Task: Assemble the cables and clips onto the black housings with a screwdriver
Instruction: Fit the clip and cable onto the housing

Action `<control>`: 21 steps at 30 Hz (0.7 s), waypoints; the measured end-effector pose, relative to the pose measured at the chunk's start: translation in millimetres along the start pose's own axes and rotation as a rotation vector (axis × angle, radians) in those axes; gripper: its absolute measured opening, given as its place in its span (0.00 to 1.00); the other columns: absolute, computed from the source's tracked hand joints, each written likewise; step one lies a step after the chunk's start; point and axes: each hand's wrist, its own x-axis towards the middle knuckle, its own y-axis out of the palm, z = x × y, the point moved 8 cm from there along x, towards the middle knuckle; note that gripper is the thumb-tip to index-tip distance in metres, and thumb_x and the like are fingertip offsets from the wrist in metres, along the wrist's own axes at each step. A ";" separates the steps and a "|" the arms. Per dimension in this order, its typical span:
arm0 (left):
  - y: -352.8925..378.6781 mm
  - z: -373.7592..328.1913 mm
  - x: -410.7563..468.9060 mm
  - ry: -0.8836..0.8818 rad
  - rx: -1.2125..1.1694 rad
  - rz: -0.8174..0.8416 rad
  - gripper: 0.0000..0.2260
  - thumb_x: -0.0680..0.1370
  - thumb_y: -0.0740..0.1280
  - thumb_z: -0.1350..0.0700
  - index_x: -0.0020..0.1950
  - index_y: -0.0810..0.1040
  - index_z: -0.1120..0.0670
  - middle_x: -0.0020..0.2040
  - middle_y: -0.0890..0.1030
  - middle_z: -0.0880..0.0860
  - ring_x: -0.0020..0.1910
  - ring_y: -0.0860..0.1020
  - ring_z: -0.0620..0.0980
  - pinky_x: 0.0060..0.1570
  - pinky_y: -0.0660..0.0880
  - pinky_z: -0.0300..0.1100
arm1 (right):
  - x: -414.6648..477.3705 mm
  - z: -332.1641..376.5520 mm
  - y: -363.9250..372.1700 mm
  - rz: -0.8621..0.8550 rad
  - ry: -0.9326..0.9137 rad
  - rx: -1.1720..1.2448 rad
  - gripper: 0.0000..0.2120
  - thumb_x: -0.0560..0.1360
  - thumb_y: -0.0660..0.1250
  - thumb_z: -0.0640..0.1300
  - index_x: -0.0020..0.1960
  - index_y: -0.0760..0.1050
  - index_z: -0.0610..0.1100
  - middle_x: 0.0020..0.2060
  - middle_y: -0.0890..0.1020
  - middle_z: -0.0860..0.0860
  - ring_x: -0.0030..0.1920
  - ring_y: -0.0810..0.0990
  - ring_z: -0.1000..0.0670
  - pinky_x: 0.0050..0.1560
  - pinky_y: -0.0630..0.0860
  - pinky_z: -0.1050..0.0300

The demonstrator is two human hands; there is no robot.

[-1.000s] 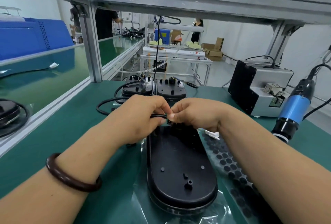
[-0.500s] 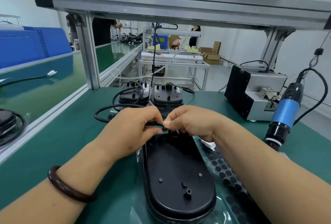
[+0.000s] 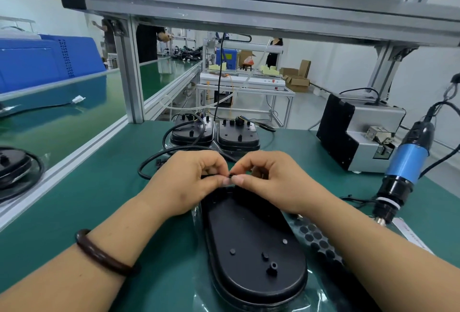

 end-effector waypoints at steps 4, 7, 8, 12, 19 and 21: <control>-2.5 -3.6 0.1 -0.010 0.114 -0.014 0.07 0.72 0.73 0.50 0.44 0.75 0.42 0.37 0.82 0.41 0.39 0.80 0.44 0.45 0.78 0.51 | 2.8 -7.0 -1.7 -0.059 0.023 0.047 0.05 0.74 0.72 0.41 0.39 0.80 0.49 0.22 0.72 0.62 0.25 0.65 0.58 0.30 0.62 0.69; -8.3 -6.6 -0.4 -0.047 0.214 -0.045 0.12 0.70 0.73 0.45 0.44 0.70 0.40 0.39 0.81 0.37 0.42 0.78 0.39 0.52 0.75 0.48 | 2.4 -13.5 -0.9 -0.102 0.041 0.124 0.07 0.74 0.71 0.39 0.39 0.79 0.47 0.24 0.74 0.62 0.27 0.66 0.59 0.32 0.64 0.68; -12.9 -8.7 -1.1 -0.051 0.292 -0.083 0.14 0.69 0.73 0.43 0.44 0.68 0.40 0.40 0.79 0.36 0.44 0.76 0.39 0.55 0.72 0.47 | 2.2 -12.7 -0.3 -0.111 0.027 0.112 0.08 0.74 0.71 0.38 0.38 0.79 0.48 0.25 0.75 0.63 0.27 0.67 0.59 0.32 0.65 0.69; -25.4 -20.1 -14.3 -0.079 0.583 -0.175 0.15 0.69 0.71 0.41 0.37 0.65 0.43 0.39 0.70 0.39 0.44 0.68 0.46 0.45 0.64 0.44 | 1.4 -7.0 0.8 -0.140 -0.055 0.002 0.10 0.74 0.71 0.39 0.38 0.78 0.51 0.29 0.78 0.58 0.28 0.69 0.52 0.32 0.68 0.62; 1.4 -4.0 -34.8 -0.270 0.527 0.113 0.28 0.67 0.62 0.28 0.62 0.72 0.41 0.54 0.76 0.41 0.55 0.75 0.43 0.55 0.73 0.41 | 0.4 -4.1 6.5 -0.101 -0.126 -0.180 0.04 0.72 0.73 0.39 0.40 0.82 0.47 0.35 0.77 0.57 0.36 0.74 0.60 0.39 0.67 0.68; 3.0 -3.5 -32.5 -0.285 0.530 0.126 0.29 0.68 0.63 0.30 0.64 0.73 0.44 0.54 0.75 0.43 0.55 0.74 0.44 0.56 0.72 0.40 | -0.1 -3.2 6.5 -0.098 -0.132 -0.204 0.03 0.72 0.73 0.40 0.40 0.82 0.47 0.36 0.76 0.57 0.36 0.73 0.59 0.39 0.70 0.61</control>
